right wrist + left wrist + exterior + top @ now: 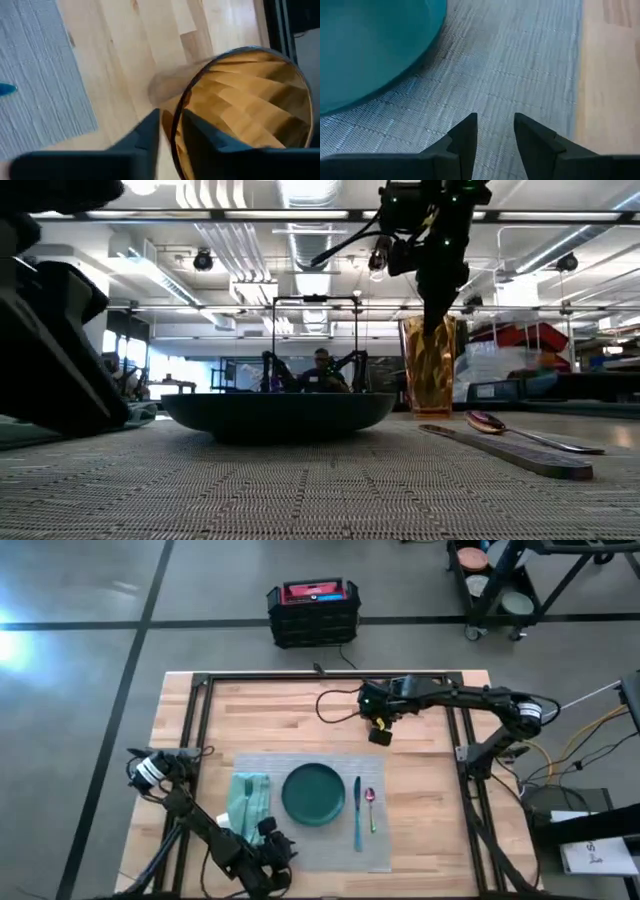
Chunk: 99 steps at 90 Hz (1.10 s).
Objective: Set table place
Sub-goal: Return to Home Position
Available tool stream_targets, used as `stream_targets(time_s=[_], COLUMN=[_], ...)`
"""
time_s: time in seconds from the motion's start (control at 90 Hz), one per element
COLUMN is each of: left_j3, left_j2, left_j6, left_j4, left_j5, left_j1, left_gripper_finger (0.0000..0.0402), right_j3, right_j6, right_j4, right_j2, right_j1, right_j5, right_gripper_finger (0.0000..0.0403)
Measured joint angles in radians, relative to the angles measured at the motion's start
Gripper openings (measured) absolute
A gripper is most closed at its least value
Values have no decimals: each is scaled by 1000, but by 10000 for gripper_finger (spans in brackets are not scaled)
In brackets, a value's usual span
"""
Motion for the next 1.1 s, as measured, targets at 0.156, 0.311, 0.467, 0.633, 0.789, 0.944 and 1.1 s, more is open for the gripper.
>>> stream_targets(time_s=[0.156,0.311,0.467,0.633,0.789,0.944,1.1], left_j3=[0,0,0,0,0,0,0], left_j2=[0,0,0,0,0,0,0], left_j6=[0,0,1,0,0,0,1], left_j4=[0,0,1,5,6,7,7], left_j5=[0,1,1,8,8,8,9], left_j1=[2,3,3,3,3,3,3], left_gripper_finger=[114,114,114,114,114,114,114], right_j3=[33,32,6,-61,-102,-114,-118], right_j6=[55,117,162,195,200,196,187], right_j4=[-160,-217,-243,-242,-203,-168,-155], right_j2=[-49,-104,-120,-121,-131,-141,-159], right_j1=[53,129,175,184,184,184,184], right_j5=[-9,-55,-84,-99,-94,-91,-105], right_gripper_finger=[7,4,2,1,1,1,8])
